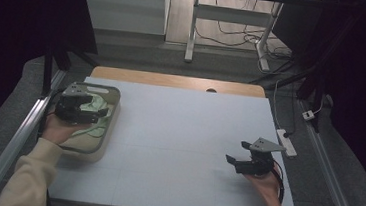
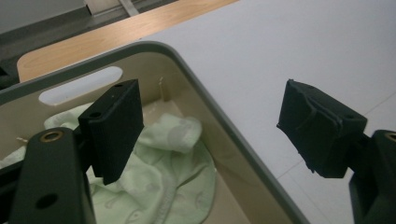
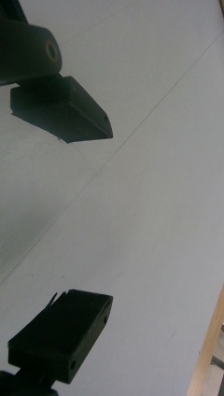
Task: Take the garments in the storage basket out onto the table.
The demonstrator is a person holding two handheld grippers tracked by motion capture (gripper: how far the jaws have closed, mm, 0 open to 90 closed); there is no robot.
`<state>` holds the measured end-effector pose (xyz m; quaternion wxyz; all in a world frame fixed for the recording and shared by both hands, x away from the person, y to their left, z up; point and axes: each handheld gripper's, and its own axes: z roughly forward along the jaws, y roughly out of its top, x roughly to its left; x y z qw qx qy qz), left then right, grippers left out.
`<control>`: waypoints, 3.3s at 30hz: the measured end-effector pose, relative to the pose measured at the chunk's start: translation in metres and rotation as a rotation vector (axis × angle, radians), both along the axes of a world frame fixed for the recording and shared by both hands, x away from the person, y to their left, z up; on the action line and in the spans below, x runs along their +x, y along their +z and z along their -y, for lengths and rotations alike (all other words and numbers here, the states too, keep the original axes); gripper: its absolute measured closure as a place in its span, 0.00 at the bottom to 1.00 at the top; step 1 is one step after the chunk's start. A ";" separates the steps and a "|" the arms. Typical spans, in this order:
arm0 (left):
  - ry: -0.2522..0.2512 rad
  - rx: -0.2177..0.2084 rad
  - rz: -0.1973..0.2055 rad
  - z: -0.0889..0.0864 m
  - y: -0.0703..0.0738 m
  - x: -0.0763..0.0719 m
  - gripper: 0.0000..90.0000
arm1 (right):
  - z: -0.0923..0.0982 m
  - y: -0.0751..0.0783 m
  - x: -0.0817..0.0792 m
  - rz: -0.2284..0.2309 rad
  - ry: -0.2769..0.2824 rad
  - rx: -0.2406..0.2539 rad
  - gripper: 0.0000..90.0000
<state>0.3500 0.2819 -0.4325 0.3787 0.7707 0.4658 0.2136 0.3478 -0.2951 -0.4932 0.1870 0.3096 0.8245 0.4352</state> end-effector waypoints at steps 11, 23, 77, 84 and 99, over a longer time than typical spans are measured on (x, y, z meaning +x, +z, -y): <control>0.065 0.011 -0.068 -0.020 -0.008 0.023 0.24 | -0.002 -0.002 0.001 -0.011 0.008 -0.010 0.18; 0.096 0.062 -0.119 -0.031 -0.007 0.047 0.24 | -0.002 -0.003 0.001 -0.019 0.008 -0.012 0.19; 0.077 0.177 -0.473 -0.030 -0.077 0.086 0.09 | -0.004 -0.008 0.003 -0.050 0.012 -0.033 0.19; 0.071 0.211 -0.495 -0.028 -0.082 0.087 0.08 | -0.005 -0.008 0.003 -0.048 0.012 -0.038 0.20; 0.059 0.249 -0.505 -0.022 -0.087 0.086 0.13 | -0.005 -0.007 0.002 -0.034 0.008 -0.041 0.21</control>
